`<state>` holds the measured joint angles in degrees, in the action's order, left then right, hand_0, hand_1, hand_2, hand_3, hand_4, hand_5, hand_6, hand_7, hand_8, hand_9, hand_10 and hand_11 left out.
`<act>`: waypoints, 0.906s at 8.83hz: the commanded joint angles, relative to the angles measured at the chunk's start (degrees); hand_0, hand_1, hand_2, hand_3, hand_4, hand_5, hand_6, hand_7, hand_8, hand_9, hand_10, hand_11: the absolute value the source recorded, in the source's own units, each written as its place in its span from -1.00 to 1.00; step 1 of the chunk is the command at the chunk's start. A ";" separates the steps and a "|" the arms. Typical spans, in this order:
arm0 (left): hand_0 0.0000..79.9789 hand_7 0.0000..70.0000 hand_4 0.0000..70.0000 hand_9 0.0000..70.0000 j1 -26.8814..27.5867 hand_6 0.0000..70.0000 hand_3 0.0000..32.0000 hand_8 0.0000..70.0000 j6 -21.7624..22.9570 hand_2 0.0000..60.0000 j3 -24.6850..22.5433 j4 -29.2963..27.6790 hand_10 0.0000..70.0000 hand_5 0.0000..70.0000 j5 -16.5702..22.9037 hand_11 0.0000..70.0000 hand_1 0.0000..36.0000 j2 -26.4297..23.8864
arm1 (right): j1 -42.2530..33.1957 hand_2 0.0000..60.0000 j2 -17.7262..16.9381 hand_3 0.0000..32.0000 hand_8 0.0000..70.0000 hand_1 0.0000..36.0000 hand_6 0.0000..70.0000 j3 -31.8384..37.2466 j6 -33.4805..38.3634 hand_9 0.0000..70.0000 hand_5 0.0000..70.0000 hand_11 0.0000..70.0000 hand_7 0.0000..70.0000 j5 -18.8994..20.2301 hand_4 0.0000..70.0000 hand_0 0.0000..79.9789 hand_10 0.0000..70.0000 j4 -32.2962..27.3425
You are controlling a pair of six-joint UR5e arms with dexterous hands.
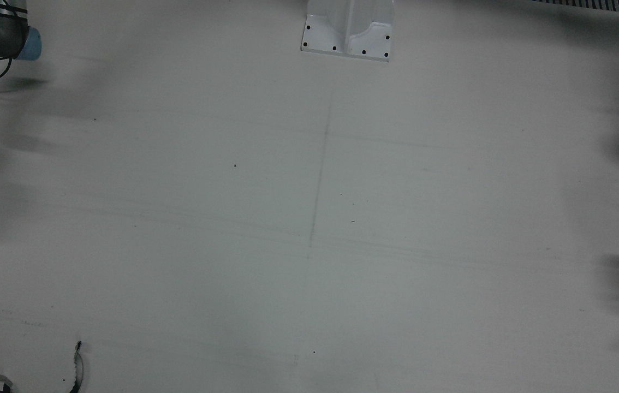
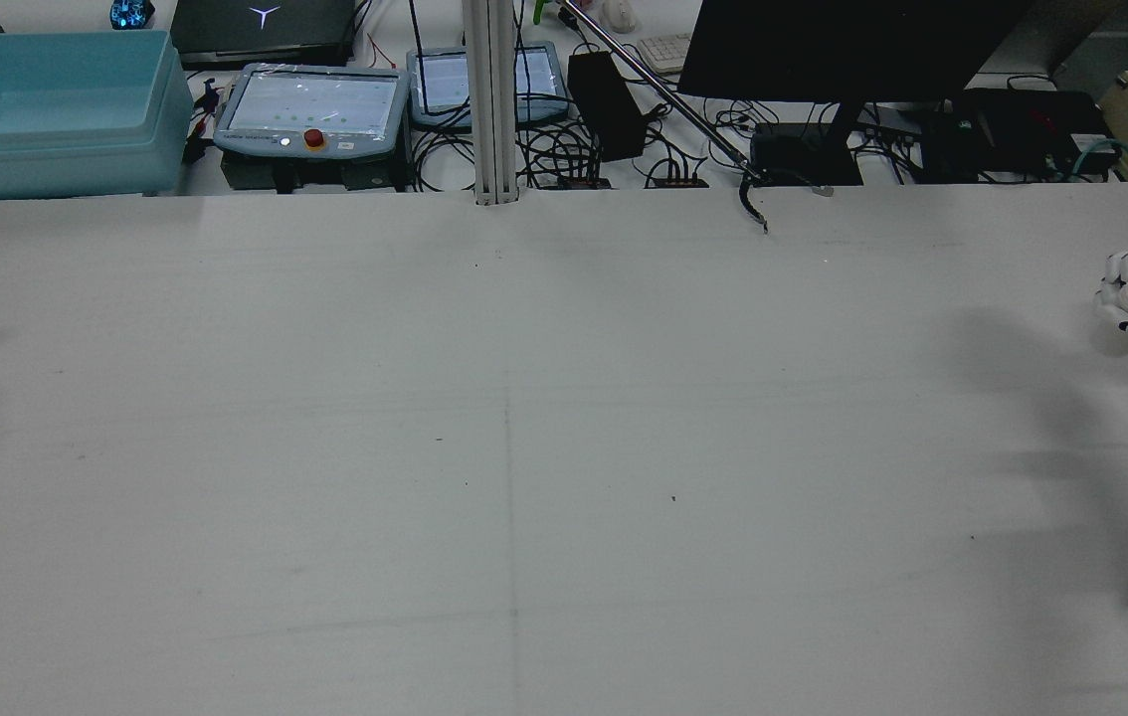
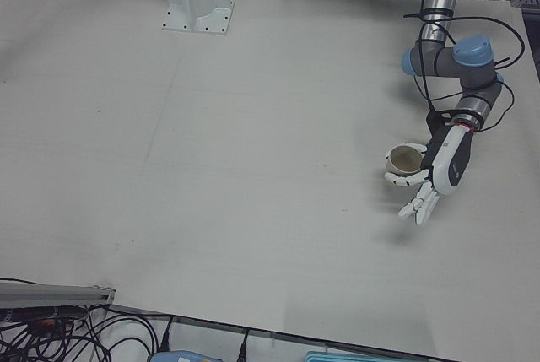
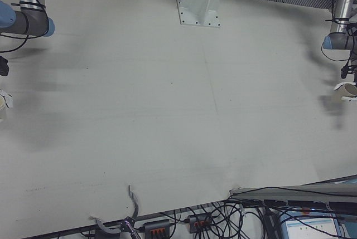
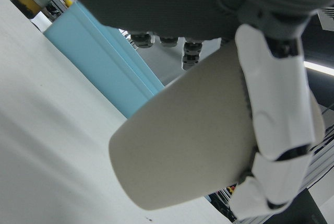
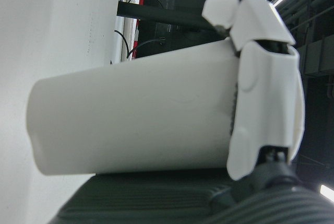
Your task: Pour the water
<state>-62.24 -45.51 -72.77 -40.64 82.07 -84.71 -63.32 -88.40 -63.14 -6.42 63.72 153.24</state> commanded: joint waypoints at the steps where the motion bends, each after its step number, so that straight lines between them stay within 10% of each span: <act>1: 0.19 -0.72 0.59 -0.99 0.02 -1.00 -1.00 -1.00 -1.42 -0.99 2.89 -0.32 -1.00 -0.54 0.02 -1.00 -0.72 -0.01 | 0.30 -1.00 0.42 -0.99 -1.00 -0.34 -0.84 -0.23 0.97 -0.99 -0.33 -1.00 -0.75 0.09 -0.36 0.39 -1.00 0.13; 3: 0.16 -0.79 0.35 -1.00 0.10 -1.00 -1.00 -1.00 -1.51 -1.00 3.07 0.21 -1.00 -1.00 -0.06 -1.00 -0.88 -0.19 | 0.22 -1.00 0.78 -0.61 -1.00 -0.39 -0.89 -1.45 1.06 -1.00 -0.40 -1.00 -0.82 0.26 -0.47 0.37 -1.00 0.22; 8: 0.14 -0.81 0.05 -1.00 0.02 -1.00 -1.00 -1.00 -1.77 -1.00 3.60 -0.05 -1.00 -1.00 -0.06 -1.00 -1.00 -0.36 | 0.04 -1.00 0.78 -0.43 -1.00 -0.35 -0.86 -2.68 1.06 -0.99 -0.38 -1.00 -0.74 0.53 -0.48 0.36 -1.00 0.22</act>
